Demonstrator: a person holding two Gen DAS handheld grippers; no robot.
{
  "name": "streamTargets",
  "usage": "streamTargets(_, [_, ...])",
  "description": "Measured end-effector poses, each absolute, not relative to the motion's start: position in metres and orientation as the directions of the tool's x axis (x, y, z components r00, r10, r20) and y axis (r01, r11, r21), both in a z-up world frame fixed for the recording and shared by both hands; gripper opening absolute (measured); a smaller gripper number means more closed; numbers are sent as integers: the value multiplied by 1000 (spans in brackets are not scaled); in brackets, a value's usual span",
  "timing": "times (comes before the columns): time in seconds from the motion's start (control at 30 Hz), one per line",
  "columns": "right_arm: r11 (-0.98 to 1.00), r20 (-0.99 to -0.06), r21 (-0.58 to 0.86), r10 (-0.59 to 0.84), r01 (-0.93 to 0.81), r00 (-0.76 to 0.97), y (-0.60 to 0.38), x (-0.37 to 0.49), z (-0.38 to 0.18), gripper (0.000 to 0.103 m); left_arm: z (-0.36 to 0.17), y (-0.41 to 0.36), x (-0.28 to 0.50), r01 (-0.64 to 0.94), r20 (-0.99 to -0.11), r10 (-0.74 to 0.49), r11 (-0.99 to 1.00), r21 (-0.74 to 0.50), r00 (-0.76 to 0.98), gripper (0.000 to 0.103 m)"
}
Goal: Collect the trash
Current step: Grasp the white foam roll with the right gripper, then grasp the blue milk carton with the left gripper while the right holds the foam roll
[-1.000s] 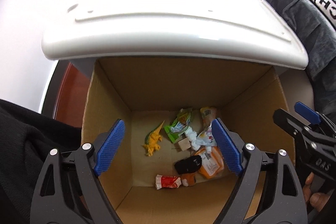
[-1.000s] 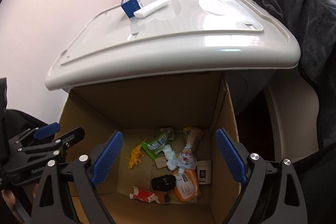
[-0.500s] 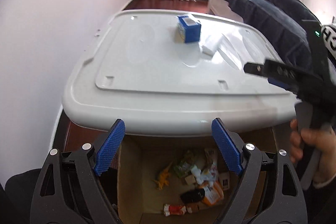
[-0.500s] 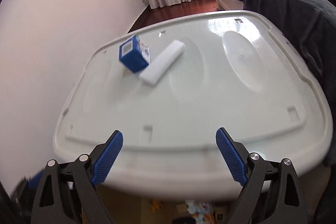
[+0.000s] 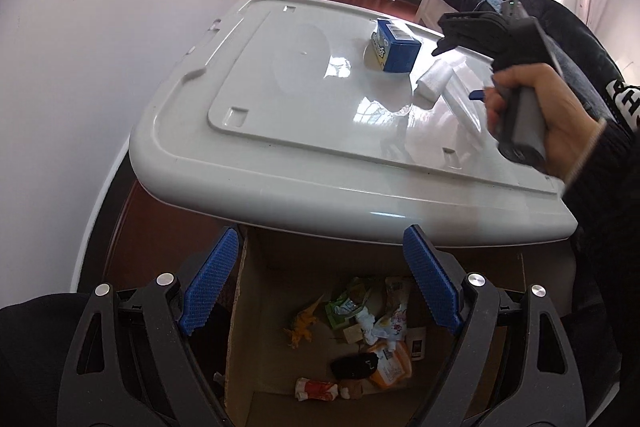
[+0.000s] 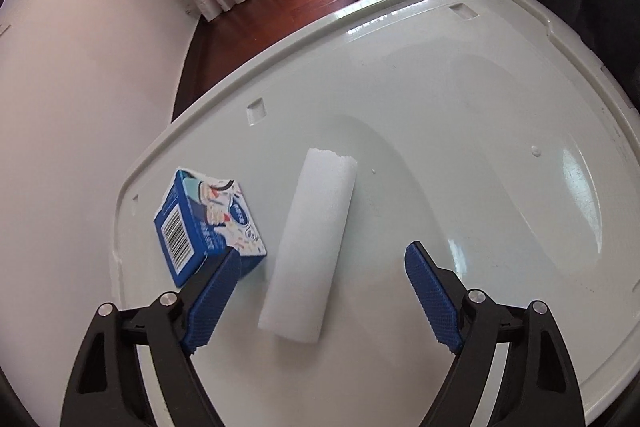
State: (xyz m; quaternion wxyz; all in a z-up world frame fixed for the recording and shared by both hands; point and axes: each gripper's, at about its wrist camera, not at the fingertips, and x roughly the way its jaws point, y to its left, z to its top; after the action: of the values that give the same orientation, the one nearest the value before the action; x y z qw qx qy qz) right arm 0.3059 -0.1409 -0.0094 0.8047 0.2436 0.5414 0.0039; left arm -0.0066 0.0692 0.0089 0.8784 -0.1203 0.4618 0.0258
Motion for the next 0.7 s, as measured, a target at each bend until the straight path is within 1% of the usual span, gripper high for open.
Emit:
streamTargets(0.1, [876, -889, 372, 241, 308, 389, -134, 317, -19, 72, 11, 70, -8, -150, -812, -73, 969, -194, 579, 82])
streamTargets(0.17, [883, -901, 333, 196, 329, 386, -124, 320, -22, 67, 13, 69, -10, -148, -809, -64, 972, -183, 584, 82])
streamTargets(0.23, [909, -910, 275, 140, 315, 391, -113, 323, -21, 66, 14, 68, -11, -144, -807, -64, 973, -182, 588, 82])
streamTargets(0.33, [939, -911, 179, 46, 293, 410, -101, 321, -21, 53, 14, 68, -11, -141, -806, -74, 971, -192, 587, 82])
streamTargets(0.37, [946, -906, 149, 13, 289, 424, -99, 318, -21, 44, 14, 68, -11, -141, -806, -75, 971, -193, 587, 82])
streamTargets(0.4, [949, -899, 148, 12, 279, 437, -101, 315, -22, 40, 14, 69, -11, -143, -806, -76, 970, -195, 586, 82])
streamTargets(0.53, [974, -880, 116, 10, 193, 475, -97, 303, -22, 33, 12, 70, -11, -150, -809, -79, 968, -202, 583, 82])
streamTargets(0.6, [983, -868, 124, 43, 133, 494, -98, 293, -21, 29, 10, 69, -10, -153, -814, -79, 967, -202, 575, 82])
streamTargets(0.7, [982, -849, 176, 118, 65, 515, -110, 275, -22, 28, 7, 67, -9, -158, -819, -71, 968, -194, 569, 82])
